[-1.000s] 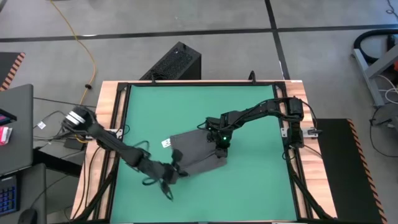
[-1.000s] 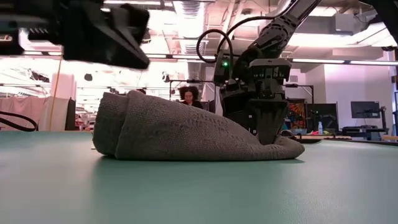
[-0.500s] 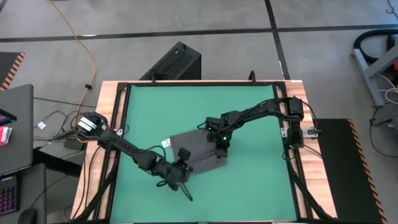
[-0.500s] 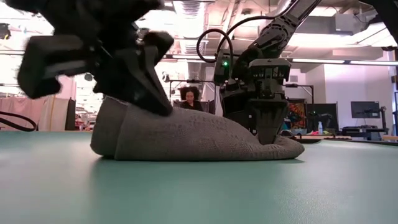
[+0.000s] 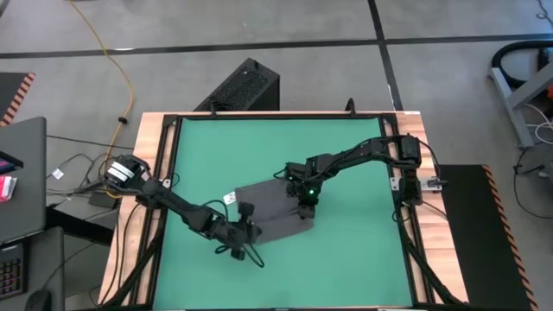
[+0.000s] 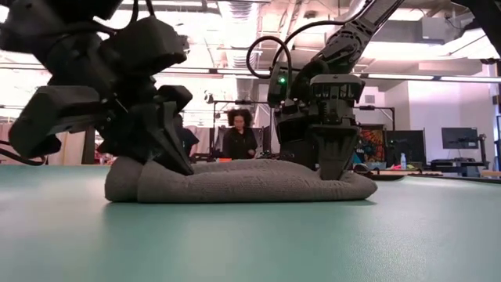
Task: Roll towel
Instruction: Roll the gray towel
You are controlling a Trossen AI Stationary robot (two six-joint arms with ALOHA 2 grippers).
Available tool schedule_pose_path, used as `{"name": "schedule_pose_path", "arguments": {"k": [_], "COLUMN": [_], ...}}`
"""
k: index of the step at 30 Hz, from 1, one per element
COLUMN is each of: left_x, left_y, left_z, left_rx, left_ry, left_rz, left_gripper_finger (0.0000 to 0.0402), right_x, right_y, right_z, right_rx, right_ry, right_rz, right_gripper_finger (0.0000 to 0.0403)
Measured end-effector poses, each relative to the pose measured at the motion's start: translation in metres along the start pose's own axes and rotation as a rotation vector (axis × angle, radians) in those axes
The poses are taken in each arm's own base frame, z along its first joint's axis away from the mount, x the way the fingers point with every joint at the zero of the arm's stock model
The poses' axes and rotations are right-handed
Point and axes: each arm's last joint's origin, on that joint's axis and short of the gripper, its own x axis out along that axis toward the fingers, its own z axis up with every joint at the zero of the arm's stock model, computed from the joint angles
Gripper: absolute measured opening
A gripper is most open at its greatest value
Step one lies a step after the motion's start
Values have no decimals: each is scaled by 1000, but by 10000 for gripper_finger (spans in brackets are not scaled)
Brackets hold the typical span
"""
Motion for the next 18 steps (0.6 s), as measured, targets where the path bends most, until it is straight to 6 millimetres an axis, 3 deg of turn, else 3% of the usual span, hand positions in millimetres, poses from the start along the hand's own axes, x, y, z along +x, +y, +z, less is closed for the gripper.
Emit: {"name": "schedule_pose_path", "arguments": {"k": [8, 12, 18], "left_x": [0, -1, -1], "left_y": [-4, -6, -7], "left_z": [-27, -31, -33], "left_rx": [-100, -101, -87], "left_ry": [-20, -27, -21], "left_rz": [-3, -9, -20], "left_gripper_finger": [0, 0, 0], "right_x": [0, -2, -11], "right_y": [0, -3, -3], "right_z": [1, 1, -2], "right_rx": [-4, -20, -13], "right_ry": [-8, -7, 7], "right_rz": [-19, -20, -20], "right_gripper_finger": [38, 68, 78]}}
